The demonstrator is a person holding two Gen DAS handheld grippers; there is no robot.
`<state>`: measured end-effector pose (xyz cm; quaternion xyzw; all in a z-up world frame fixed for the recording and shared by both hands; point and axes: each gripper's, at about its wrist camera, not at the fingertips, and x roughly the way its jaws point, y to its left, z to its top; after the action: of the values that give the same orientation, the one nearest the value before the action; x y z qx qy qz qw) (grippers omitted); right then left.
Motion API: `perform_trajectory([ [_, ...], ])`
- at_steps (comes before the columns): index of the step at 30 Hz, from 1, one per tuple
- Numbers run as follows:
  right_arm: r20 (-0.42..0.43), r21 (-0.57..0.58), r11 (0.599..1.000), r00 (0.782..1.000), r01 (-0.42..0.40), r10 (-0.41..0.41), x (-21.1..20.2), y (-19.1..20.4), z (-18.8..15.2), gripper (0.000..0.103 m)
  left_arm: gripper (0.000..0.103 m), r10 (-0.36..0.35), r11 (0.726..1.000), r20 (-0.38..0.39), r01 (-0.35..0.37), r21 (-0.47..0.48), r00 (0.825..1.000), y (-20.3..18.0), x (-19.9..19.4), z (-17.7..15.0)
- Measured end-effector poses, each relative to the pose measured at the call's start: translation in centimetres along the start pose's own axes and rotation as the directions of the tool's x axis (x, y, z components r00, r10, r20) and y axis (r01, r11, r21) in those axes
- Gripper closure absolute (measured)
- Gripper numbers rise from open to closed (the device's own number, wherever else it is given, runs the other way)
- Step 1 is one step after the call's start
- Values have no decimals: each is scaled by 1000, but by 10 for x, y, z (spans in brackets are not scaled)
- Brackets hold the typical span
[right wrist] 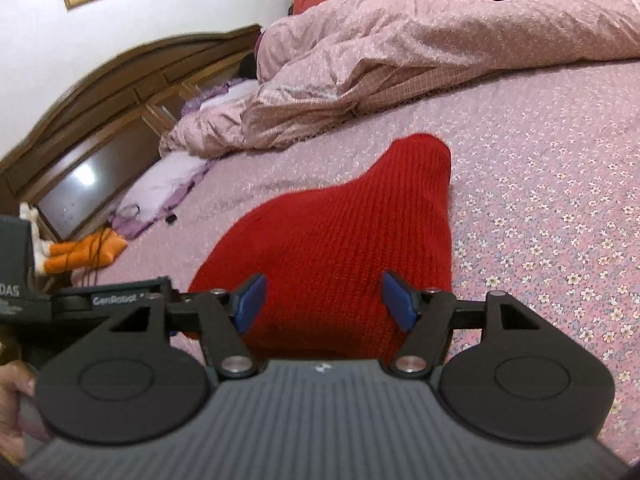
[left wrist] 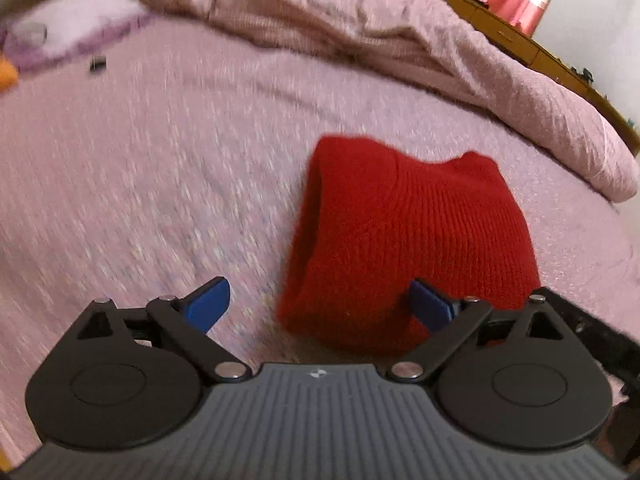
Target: Fold small clothes
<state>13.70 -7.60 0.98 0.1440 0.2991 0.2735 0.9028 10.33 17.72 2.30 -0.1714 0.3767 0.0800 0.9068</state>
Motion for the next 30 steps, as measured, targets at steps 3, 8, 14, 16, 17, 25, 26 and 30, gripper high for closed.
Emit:
perform_trajectory([
  [3,13,63,998,1000,-1,0,-5,-12,9,31,5,-24,1000,17,24,6,1000,0,-7,8],
  [8,10,174,985,1000,23,-25,-6,-43,21,30,5,-32,999,-9,32,-28,999,-1,3,17],
  [14,-63,343,939,997,-19,44,12,-85,25,27,5,-57,998,-55,56,-30,997,-1,19,17],
  [16,-111,391,920,991,-25,74,25,-93,24,27,5,-52,998,-67,50,-30,996,-1,24,17],
  [17,-130,407,913,988,-29,89,30,-95,22,27,5,-50,998,-74,47,-32,996,0,26,16],
  [25,-142,413,905,974,-106,179,57,-96,15,16,5,-45,998,-75,41,-44,996,7,36,14],
  [26,-143,416,902,971,-116,191,59,-97,15,16,5,-44,998,-71,41,-42,996,7,36,14],
  [30,-148,428,893,964,-140,222,70,-97,15,14,6,-37,999,-62,35,-31,997,6,37,14],
])
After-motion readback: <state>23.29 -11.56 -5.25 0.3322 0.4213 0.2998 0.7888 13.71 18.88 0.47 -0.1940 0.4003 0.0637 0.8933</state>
